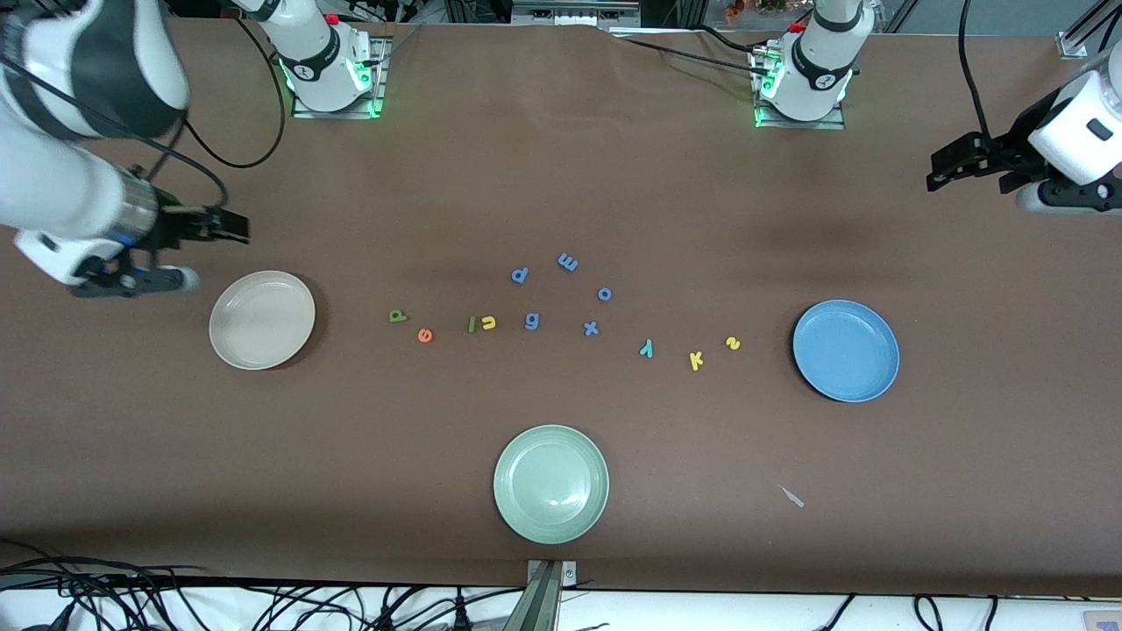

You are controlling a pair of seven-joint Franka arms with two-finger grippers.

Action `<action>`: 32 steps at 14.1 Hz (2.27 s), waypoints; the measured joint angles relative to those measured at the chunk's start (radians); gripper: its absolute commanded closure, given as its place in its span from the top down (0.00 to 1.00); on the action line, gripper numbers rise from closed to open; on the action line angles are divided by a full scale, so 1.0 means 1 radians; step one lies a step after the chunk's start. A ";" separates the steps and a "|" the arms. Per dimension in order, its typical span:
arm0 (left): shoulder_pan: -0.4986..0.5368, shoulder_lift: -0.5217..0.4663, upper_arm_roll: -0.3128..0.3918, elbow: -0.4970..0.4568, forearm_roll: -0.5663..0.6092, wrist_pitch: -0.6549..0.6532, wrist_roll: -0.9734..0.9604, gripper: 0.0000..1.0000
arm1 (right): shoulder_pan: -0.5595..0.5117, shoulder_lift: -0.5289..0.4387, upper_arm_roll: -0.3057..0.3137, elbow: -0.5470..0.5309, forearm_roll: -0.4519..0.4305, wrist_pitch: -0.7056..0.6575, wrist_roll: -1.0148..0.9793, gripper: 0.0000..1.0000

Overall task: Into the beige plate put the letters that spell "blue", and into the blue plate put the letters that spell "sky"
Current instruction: 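Reach both grippers toward the letters between the plates, then pinch the green p with the right gripper while the left gripper pinches the s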

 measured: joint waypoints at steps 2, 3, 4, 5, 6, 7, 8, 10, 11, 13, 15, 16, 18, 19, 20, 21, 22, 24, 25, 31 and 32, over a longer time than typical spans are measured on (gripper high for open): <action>-0.001 0.023 -0.016 -0.002 0.000 0.020 0.000 1.00 | 0.036 0.057 0.004 -0.002 0.019 0.054 0.053 1.00; -0.002 0.034 -0.025 -0.009 0.000 0.044 0.000 1.00 | 0.054 0.085 0.004 -0.007 0.024 0.090 0.075 1.00; -0.002 0.048 -0.032 -0.024 0.000 0.078 0.000 1.00 | 0.074 0.110 0.005 -0.018 0.025 0.138 0.109 1.00; -0.002 0.064 -0.035 -0.042 0.000 0.117 0.000 1.00 | 0.095 0.129 0.005 -0.037 0.025 0.191 0.142 1.00; -0.004 0.083 -0.035 -0.061 0.000 0.159 0.000 1.00 | 0.118 0.142 0.005 -0.061 0.025 0.241 0.164 1.00; -0.008 0.104 -0.036 -0.084 0.000 0.210 0.000 1.00 | 0.137 0.151 0.006 -0.089 0.025 0.288 0.181 1.00; -0.013 0.123 -0.036 -0.112 0.000 0.269 0.000 1.00 | 0.149 0.157 0.006 -0.117 0.025 0.335 0.188 1.00; -0.033 0.157 -0.037 -0.182 0.000 0.417 0.000 1.00 | 0.159 0.172 0.006 -0.179 0.025 0.447 0.188 1.00; -0.055 0.177 -0.037 -0.217 -0.001 0.492 0.000 1.00 | 0.166 0.182 0.006 -0.215 0.025 0.512 0.190 1.00; -0.120 0.227 -0.039 -0.253 -0.001 0.577 -0.002 1.00 | 0.184 0.212 0.006 -0.270 0.025 0.630 0.210 1.00; -0.179 0.287 -0.041 -0.256 -0.001 0.613 -0.007 1.00 | 0.196 0.260 0.006 -0.299 0.025 0.731 0.215 1.00; -0.198 0.321 -0.041 -0.257 -0.001 0.632 -0.008 1.00 | 0.205 0.283 0.006 -0.307 0.025 0.766 0.215 1.00; -0.214 0.399 -0.041 -0.258 -0.001 0.698 -0.008 1.00 | 0.220 0.316 0.006 -0.330 0.025 0.834 0.218 1.00; -0.214 0.439 -0.040 -0.258 -0.001 0.729 -0.008 1.00 | 0.224 0.326 0.006 -0.345 0.025 0.863 0.219 1.00; -0.214 0.475 -0.036 -0.257 -0.001 0.756 -0.006 1.00 | 0.225 0.331 0.006 -0.357 0.025 0.881 0.219 1.00; -0.214 0.504 -0.032 -0.256 -0.001 0.781 -0.003 1.00 | 0.225 0.333 0.005 -0.365 0.025 0.890 0.219 1.00; -0.214 0.525 -0.030 -0.254 -0.001 0.804 0.000 1.00 | 0.225 0.332 0.005 -0.367 0.025 0.894 0.219 0.99; -0.223 0.557 -0.031 -0.244 -0.001 0.849 0.005 0.97 | 0.225 0.333 0.005 -0.371 0.025 0.905 0.219 0.91; -0.234 0.574 -0.031 -0.239 -0.001 0.865 0.005 0.94 | 0.225 0.333 0.005 -0.377 0.025 0.919 0.219 0.88; -0.263 0.645 -0.031 -0.228 -0.001 0.946 0.005 0.91 | 0.225 0.334 0.005 -0.396 0.025 0.944 0.219 0.48; -0.263 0.650 -0.030 -0.227 -0.001 0.957 0.005 0.88 | 0.225 0.334 0.005 -0.396 0.025 0.944 0.219 0.43</action>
